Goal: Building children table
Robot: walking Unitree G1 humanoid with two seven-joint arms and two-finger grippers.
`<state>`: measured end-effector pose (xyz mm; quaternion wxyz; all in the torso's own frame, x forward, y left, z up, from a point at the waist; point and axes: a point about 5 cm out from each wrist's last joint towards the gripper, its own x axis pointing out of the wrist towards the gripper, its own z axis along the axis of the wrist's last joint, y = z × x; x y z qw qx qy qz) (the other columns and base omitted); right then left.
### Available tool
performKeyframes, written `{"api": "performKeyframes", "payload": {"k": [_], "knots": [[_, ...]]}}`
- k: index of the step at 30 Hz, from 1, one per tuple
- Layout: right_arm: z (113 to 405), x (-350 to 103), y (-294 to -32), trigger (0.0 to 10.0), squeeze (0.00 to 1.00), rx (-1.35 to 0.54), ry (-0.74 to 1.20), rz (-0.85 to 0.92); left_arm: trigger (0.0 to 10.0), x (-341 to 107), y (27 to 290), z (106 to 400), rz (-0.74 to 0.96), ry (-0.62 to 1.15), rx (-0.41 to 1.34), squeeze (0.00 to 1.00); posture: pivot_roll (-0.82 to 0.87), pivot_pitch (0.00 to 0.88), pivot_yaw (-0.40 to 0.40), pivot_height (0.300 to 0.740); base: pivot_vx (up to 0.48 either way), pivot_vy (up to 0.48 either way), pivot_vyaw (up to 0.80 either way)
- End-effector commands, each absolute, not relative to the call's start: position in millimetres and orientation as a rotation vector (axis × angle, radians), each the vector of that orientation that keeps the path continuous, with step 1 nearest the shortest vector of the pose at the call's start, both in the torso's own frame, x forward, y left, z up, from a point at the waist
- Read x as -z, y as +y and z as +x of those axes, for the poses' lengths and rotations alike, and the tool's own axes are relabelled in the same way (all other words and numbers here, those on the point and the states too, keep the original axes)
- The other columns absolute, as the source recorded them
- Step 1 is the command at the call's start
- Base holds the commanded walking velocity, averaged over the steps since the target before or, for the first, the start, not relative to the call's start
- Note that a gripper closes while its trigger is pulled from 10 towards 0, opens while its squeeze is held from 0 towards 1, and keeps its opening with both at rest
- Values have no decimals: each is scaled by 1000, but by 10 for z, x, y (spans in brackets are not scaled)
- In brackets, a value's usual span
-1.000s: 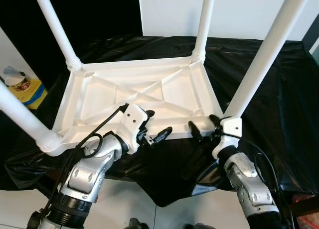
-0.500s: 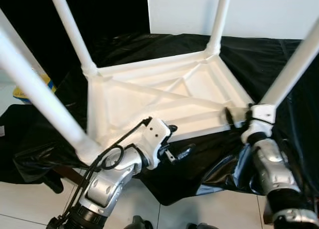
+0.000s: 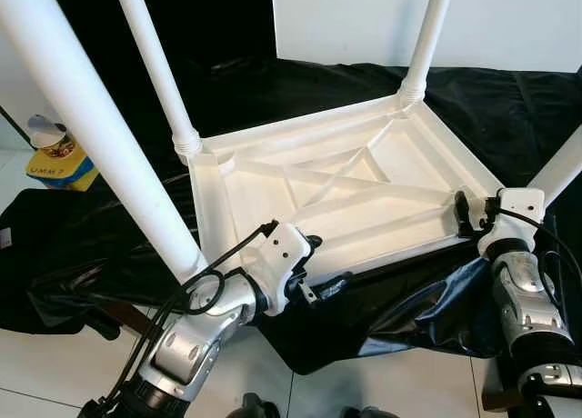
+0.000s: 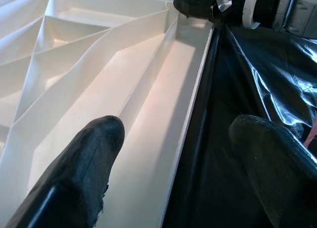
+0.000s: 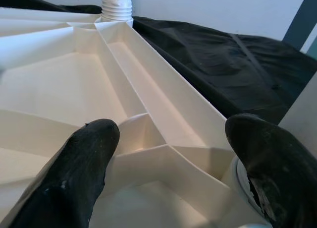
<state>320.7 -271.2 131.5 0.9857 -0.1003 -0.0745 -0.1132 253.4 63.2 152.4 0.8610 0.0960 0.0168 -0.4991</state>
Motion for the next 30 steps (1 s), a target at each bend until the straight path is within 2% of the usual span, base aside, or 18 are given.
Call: {"api": "performKeyframes", "payload": {"k": [1, 2, 6, 7, 15, 21, 30], "knots": [[3097, -1295, -3011, 10000, 0, 401, -138, -195, 10000, -1537, 716, 2626, 259, 21, 1040, 0, -84, 136, 48, 740, 0, 0, 0], [3082, -1285, -3019, 10000, 0, 424, -144, -183, 10000, -1592, 779, 2740, 276, -10, 971, 0, -87, 137, 50, 740, 0, 0, 0], [3079, -1260, -2941, 10000, 0, 396, -151, -157, 10000, -1624, 813, 2786, 251, -13, 936, 0, -93, 137, 55, 740, 0, 0, 0], [3082, -1234, -2798, 10000, 0, 330, -162, -141, 10000, -1634, 802, 2750, 237, -10, 945, 0, -95, 137, 57, 740, 0, 0, 0], [3071, -1152, -2346, 10000, 0, 207, -174, -95, 10000, -1530, 669, 2430, 179, 30, 1051, 0, -78, 140, 44, 740, 0, 0, 0], [3074, -1097, -2053, 10000, 0, 117, -158, -72, 10000, -1558, 715, 2369, 112, 26, 959, 0, -51, 147, 24, 740, 0, 0, 0], [3103, -1093, -1958, 10000, 0, 125, -128, -79, 10000, -1493, 777, 2259, 99, 71, 875, 0, -26, 158, 1, 740, 0, 0, 0]]}}
